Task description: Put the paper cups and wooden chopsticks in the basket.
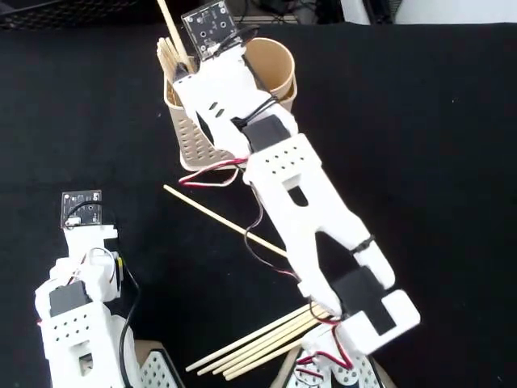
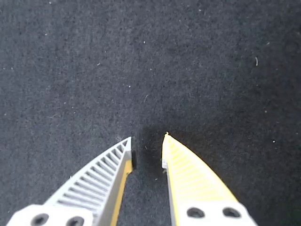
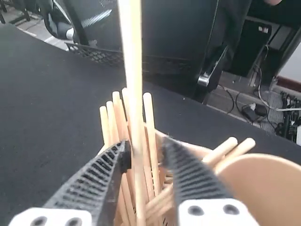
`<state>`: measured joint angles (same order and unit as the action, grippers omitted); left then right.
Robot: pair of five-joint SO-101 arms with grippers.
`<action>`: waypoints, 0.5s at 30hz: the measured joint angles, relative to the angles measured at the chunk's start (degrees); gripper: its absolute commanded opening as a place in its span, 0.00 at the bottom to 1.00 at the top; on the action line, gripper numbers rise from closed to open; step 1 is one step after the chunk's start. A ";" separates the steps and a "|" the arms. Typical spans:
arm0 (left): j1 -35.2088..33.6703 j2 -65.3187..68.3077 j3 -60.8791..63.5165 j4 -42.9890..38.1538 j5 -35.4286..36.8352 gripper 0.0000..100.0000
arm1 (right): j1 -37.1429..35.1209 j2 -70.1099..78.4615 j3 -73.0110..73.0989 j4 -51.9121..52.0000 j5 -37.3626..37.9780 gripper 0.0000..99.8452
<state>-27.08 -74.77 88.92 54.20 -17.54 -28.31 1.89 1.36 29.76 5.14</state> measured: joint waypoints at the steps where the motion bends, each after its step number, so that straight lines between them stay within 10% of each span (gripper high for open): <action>1: 0.00 0.00 0.00 0.00 0.00 0.12 | 0.00 -0.18 0.00 0.88 0.00 0.15; 15: 0.00 0.00 0.00 0.00 0.00 0.12 | -0.35 -22.77 1.67 31.74 7.21 0.14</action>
<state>-27.08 -74.77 88.92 54.20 -17.54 -28.66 -20.88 3.03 61.49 12.35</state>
